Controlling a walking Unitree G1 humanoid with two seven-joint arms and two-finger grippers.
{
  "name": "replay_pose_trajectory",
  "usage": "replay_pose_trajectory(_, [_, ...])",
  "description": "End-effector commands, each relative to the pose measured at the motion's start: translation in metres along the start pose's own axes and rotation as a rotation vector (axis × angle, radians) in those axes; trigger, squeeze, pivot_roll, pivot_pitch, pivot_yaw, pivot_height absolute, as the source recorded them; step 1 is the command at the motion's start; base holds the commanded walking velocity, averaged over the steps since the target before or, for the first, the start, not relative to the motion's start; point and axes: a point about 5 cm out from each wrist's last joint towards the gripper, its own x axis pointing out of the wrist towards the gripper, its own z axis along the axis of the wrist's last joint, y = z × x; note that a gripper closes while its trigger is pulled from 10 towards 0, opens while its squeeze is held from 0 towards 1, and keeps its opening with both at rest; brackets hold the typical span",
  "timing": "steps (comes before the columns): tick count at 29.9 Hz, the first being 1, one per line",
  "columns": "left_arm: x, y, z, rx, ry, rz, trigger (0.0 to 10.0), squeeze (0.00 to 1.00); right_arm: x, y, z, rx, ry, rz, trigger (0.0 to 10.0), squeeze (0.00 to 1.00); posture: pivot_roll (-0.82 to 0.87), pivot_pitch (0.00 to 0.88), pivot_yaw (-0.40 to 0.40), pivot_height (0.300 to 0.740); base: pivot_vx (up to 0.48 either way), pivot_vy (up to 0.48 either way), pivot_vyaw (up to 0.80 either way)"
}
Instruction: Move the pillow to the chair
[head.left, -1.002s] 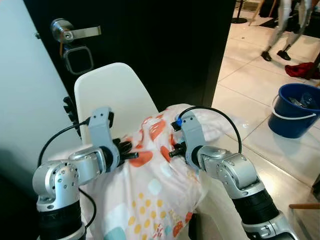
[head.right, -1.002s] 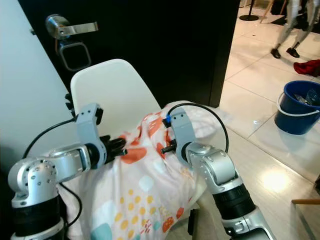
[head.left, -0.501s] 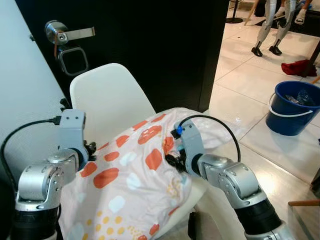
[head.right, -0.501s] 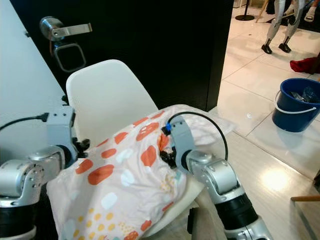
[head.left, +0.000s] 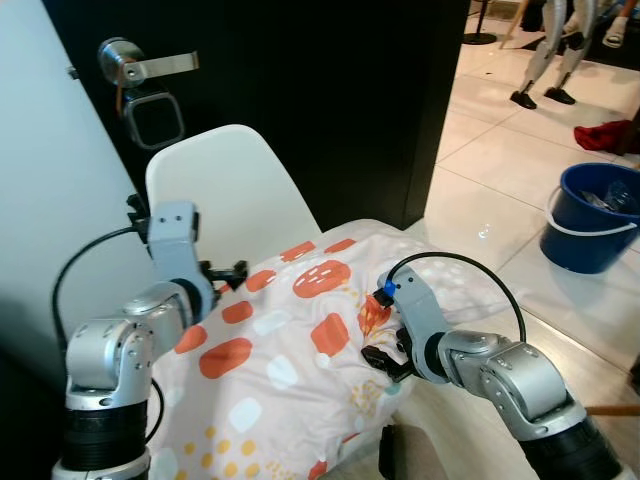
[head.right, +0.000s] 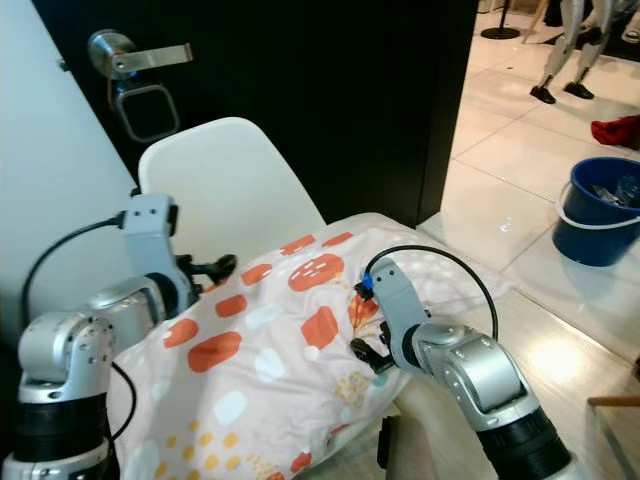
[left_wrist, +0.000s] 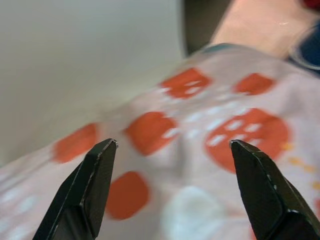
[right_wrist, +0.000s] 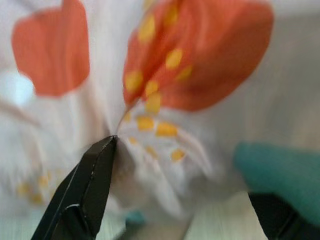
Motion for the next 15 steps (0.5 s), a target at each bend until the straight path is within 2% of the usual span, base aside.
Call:
replay_pose_trajectory(1, [-0.003,-0.003,-0.002,0.021,-0.015,-0.044,10.0,0.00,-0.009,0.003,0.001,-0.003,-0.015,0.056,10.0,1.00,-0.08,0.084,0.088,0.590,0.000,0.000,0.00])
replay_pose_trajectory(4, [-0.003,-0.008,-0.001,0.023,-0.033,-0.088,10.0,0.00,-0.023,0.008,-0.001,-0.037,-0.032,0.149,10.0,1.00,-0.09,0.082,0.088,0.590,0.000,0.000,0.00])
replay_pose_trajectory(5, [-0.003,-0.008,-0.001,0.023,-0.033,-0.088,10.0,0.00,-0.023,0.008,-0.001,-0.037,-0.032,0.149,10.0,1.00,-0.09,0.082,0.088,0.590,0.000,0.000,0.00])
replay_pose_trajectory(6, [-0.003,-0.010,-0.001,0.022,-0.038,-0.101,10.0,0.00,-0.029,0.011,-0.003,-0.042,-0.038,0.196,10.0,0.00,-0.09,0.082,0.088,0.590,0.000,0.000,0.00])
replay_pose_trajectory(9, [-0.003,-0.013,0.002,0.020,-0.055,-0.119,10.0,0.00,-0.041,0.015,-0.007,-0.057,-0.047,0.262,10.0,0.00,-0.09,0.080,0.087,0.590,0.000,0.000,0.00])
replay_pose_trajectory(12, [-0.001,-0.014,0.004,0.014,-0.077,-0.134,10.0,0.00,-0.054,0.015,-0.001,-0.045,-0.146,0.317,10.0,0.00,-0.09,0.077,0.084,0.590,0.000,0.000,0.00])
replay_pose_trajectory(13, [-0.001,-0.014,0.004,0.014,-0.077,-0.134,10.0,0.00,-0.054,0.015,-0.001,-0.045,-0.146,0.317,10.0,0.00,-0.09,0.077,0.084,0.590,0.000,0.000,0.00])
replay_pose_trajectory(15, [-0.001,-0.015,0.005,0.015,-0.091,-0.141,10.0,0.00,-0.058,0.015,0.008,-0.020,-0.244,0.337,10.0,0.00,-0.10,0.075,0.086,0.590,0.000,0.000,0.00])
